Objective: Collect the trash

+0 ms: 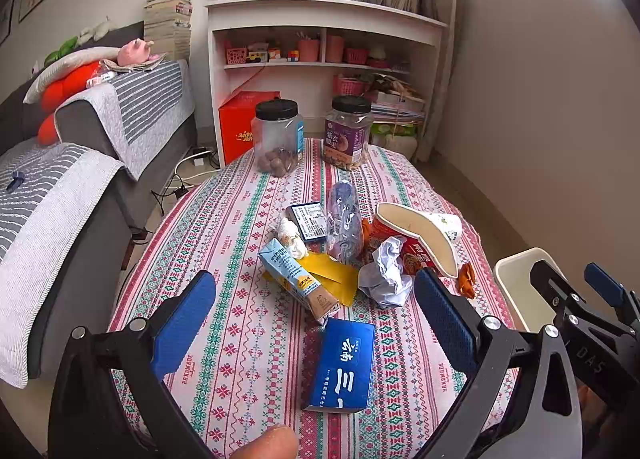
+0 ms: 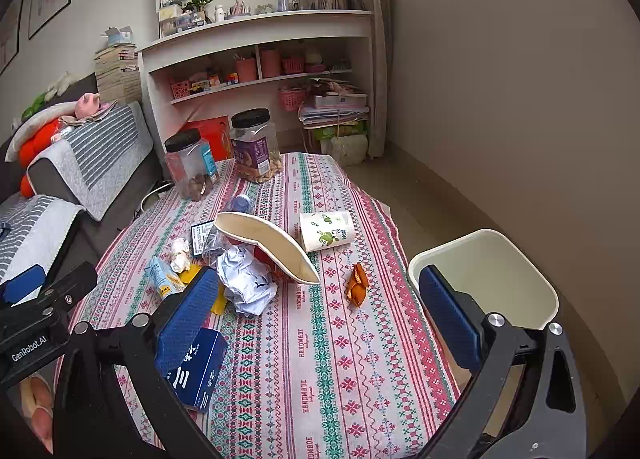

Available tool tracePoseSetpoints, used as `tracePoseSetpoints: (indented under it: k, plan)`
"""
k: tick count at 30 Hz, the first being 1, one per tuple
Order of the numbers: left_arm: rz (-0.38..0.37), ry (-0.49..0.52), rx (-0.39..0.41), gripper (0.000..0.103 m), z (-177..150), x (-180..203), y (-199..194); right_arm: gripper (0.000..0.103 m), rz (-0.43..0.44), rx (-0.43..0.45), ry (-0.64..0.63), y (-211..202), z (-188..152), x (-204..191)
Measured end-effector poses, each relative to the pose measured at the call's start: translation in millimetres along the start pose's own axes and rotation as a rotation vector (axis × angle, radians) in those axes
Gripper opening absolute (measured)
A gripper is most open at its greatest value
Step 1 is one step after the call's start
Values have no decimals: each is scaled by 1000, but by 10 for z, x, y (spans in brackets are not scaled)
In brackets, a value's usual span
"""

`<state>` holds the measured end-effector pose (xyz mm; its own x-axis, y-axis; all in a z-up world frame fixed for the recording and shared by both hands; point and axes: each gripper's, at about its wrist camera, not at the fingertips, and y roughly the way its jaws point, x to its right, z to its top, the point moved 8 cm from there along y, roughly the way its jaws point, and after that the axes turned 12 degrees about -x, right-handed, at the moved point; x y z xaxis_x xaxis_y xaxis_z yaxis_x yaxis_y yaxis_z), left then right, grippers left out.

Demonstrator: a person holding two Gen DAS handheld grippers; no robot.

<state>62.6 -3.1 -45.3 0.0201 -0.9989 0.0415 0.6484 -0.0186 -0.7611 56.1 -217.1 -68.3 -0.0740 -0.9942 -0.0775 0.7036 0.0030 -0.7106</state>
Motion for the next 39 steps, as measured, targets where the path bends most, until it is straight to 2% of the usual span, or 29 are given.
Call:
tracePoseSetpoints:
  k: [39]
  plan:
    - [-4,-8,-21,97,-75,-53,81,96,12,-14,-9,55,-86,-75]
